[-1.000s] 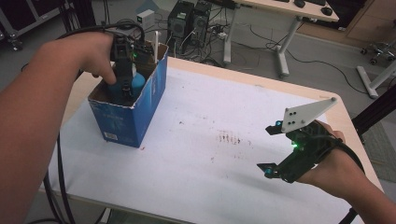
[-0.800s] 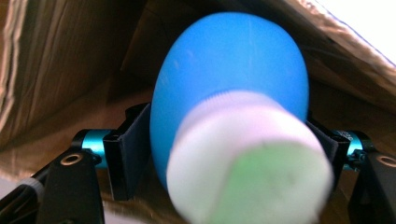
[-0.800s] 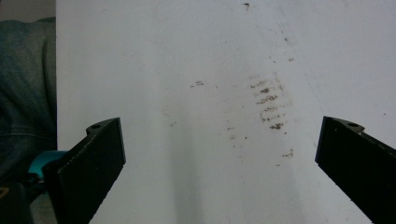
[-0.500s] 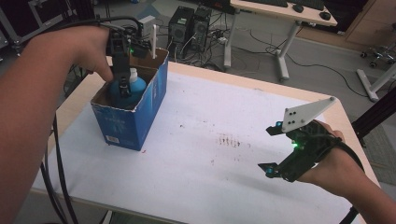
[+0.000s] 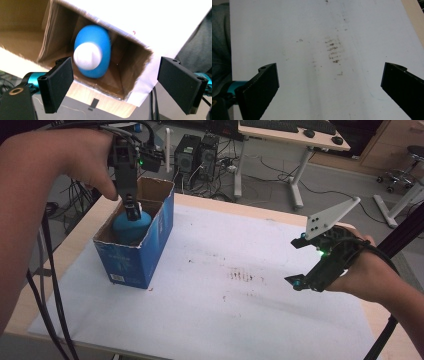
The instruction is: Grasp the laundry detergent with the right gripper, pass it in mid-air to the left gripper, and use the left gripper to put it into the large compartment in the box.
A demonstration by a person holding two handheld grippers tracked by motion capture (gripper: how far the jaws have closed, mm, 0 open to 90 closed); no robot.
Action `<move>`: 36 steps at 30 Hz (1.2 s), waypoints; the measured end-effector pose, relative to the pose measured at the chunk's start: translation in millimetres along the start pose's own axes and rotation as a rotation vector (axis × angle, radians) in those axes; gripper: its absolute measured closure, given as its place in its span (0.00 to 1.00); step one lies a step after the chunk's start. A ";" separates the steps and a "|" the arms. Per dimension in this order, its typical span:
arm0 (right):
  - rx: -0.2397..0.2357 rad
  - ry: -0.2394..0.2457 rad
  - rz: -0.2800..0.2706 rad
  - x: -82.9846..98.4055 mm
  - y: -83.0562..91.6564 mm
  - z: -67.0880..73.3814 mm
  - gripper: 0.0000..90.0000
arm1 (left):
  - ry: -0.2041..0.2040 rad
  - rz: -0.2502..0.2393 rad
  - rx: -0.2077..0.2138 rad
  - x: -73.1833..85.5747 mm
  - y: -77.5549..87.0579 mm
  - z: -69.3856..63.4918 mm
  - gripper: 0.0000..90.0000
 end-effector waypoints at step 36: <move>-0.107 0.124 0.376 11.4 -15.0 -42.6 0.01 | -0.305 -0.018 0.073 -92.5 -41.5 -52.3 0.02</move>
Point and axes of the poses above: each handheld gripper's, and its own axes: y roughly backward along the jaws, x roughly out of its underside, z roughly to its left, the point moved 6 cm from there along -y, roughly forward along the jaws, and after that the axes turned 1 degree about -x, right-handed, at the moved point
